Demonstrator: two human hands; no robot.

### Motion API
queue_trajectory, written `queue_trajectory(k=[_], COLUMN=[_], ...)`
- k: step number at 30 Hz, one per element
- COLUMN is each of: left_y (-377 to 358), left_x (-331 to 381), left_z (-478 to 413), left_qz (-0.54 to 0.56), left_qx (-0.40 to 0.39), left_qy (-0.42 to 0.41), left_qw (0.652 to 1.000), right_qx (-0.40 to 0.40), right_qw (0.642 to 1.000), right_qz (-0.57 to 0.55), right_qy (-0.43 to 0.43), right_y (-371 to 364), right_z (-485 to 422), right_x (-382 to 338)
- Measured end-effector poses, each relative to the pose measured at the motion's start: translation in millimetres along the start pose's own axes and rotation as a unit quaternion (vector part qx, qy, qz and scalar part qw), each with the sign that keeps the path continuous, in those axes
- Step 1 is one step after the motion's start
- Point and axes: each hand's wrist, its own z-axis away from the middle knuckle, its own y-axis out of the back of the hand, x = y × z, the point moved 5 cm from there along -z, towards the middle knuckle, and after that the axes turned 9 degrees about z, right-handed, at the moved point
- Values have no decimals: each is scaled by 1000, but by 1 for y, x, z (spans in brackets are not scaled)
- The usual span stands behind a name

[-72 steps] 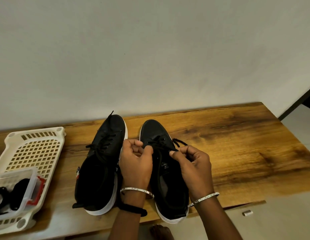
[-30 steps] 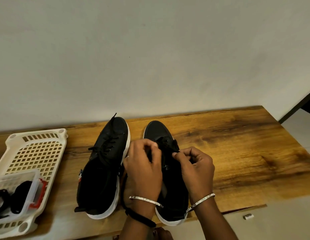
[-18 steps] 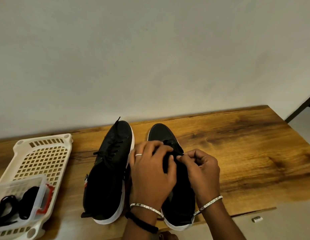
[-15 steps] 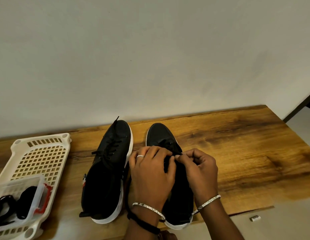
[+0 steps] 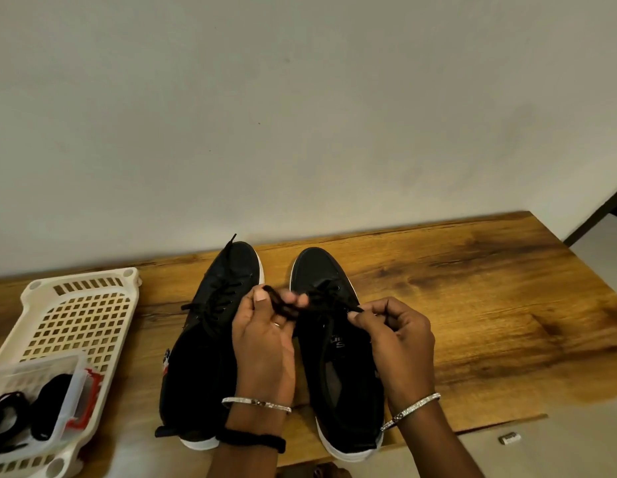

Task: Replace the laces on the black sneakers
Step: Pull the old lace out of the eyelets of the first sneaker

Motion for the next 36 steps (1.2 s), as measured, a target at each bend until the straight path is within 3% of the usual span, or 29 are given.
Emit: queue_trajectory(k=[2,4,6,8,10,12,13,14,16,18,20,22,23,25,28,31,34,36], left_y=[2,-3,-11,-12,-9,-8,-9,-9,-3,-1,-1,1,2,6,2,-11,-14,-12], left_x=[7,13,7,-1,-5,-4,-2,0,1,0,0,4,6,13,12,12,9,6], left_z=[1,4,9,11,9,7,7,7,2,-3,-5,-6,-4,-5,2,15,21,22], left_qz=[-108,-300,-497,-656,-708,-705,-687,-649,-509,-322,-172,-77,-84,-258,-543,-580,-633,-650], left_qx=[-23,-96,-182,-193,-179,-161,-153,-145,-128,-115,-85,-45,-36,-34,-43,-92,-150,-191], left_qy=[-55,-174,-279,-326,-336,-350,-354,-354,-307,-169,-59,-14,-23,-125,-287,-327,-336,-318], left_qw=[992,933,801,653,595,595,616,657,794,925,980,996,996,957,788,741,682,663], right_qx=[-2,-2,-2,-3,-2,-3,-4,-5,-5,-5,-5,-5,-5,-4,-12,-33,-14,4], right_qw=[1000,1000,1000,1000,1000,1000,1000,1000,1000,1000,1000,1000,1000,998,968,924,898,883], right_qz=[-1,2,2,5,7,1,-3,-6,-10,-13,-22,-21,-9,35,154,255,328,361], right_qy=[0,-2,-5,-4,-4,-7,-8,-10,-13,-15,-14,-5,6,56,198,282,292,299], right_y=[-1,-1,-1,-1,-1,-1,-1,-1,-1,-1,0,0,0,-2,-8,-15,-19,-21], right_z=[0,0,0,1,1,2,1,1,1,2,3,3,4,7,13,15,16,17], right_x=[0,1,1,1,0,0,-1,-1,-1,-1,-3,-5,-6,-13,-26,-30,-32,-35])
